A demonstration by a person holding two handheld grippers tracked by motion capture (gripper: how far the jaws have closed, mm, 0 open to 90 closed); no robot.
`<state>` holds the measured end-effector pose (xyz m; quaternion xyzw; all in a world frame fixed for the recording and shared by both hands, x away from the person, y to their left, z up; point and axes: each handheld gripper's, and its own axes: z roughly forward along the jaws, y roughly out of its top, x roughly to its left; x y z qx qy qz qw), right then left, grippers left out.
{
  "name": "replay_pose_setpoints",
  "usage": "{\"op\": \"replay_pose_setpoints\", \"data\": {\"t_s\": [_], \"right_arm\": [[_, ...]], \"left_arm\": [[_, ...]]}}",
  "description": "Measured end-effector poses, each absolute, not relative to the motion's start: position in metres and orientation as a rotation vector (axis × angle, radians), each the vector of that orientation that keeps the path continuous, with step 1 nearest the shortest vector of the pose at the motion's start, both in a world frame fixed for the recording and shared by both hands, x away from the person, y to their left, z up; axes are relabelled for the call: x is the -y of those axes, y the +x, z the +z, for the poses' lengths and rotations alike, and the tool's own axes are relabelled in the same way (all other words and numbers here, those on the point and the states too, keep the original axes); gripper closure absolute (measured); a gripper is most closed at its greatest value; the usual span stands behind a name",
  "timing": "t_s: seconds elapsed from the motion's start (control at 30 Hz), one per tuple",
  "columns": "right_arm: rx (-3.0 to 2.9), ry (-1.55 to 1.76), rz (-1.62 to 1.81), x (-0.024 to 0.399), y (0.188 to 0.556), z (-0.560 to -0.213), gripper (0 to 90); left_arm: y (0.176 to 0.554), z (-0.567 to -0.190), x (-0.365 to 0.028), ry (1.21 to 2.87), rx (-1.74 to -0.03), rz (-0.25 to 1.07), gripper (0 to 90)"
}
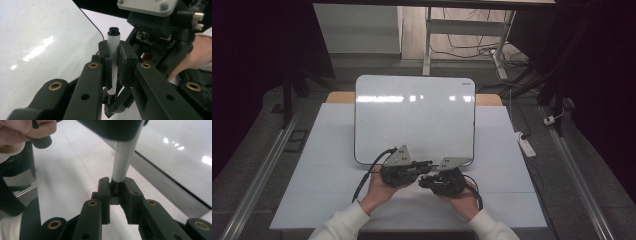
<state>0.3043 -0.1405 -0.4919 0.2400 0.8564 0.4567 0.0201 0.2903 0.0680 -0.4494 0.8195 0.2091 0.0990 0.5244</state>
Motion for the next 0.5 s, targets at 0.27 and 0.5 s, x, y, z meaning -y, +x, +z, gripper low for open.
{"op": "replay_pose_setpoints", "data": {"t_s": [0.27,0.5], "right_arm": [[-2.374,0.801,1.390,0.147,0.279,-0.485,66.2],[-2.124,0.867,1.333,0.141,0.258,-0.480,64.3]], "left_arm": [[0.292,-0.448,-0.067,1.912,-0.569,0.260,81.7],[0.294,-0.450,-0.054,1.878,-0.651,0.280,81.6]]}}
